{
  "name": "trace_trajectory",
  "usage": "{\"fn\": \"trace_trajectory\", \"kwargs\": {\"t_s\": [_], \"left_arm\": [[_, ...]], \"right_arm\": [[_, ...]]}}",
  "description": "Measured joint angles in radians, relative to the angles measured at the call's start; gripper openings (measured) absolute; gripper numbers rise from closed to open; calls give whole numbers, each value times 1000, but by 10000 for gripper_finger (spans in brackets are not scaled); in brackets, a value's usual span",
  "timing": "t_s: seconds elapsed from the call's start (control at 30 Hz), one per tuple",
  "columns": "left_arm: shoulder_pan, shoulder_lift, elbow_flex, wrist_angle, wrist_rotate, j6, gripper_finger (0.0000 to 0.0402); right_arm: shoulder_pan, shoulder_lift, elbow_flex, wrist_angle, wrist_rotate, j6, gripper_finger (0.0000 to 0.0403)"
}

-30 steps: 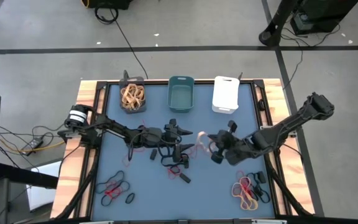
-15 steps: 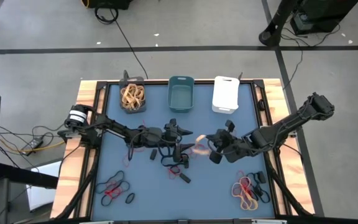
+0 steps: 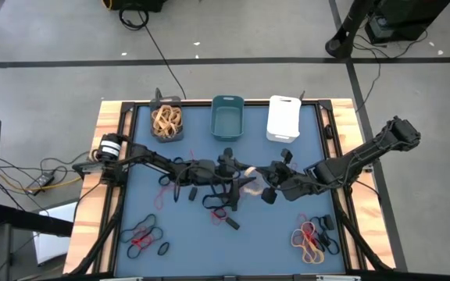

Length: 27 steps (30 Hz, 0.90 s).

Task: Sort rubber bands into baskets
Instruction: Put the yellow rubber band into the black bin

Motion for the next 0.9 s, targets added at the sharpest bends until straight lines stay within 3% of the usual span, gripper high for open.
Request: {"fn": "trace_trajectory", "kwargs": {"t_s": [0.2, 0.57, 0.9], "left_arm": [[2, 0, -1, 1, -2, -1, 17], [4, -30, -2, -82, -2, -4, 4], [40, -260, -2, -485, -100, -2, 2]], "right_arm": [[20, 0, 0, -10, 25, 0, 2], [21, 0, 0, -34, 8, 12, 17], [13, 0, 0, -138, 22, 131, 133]]}}
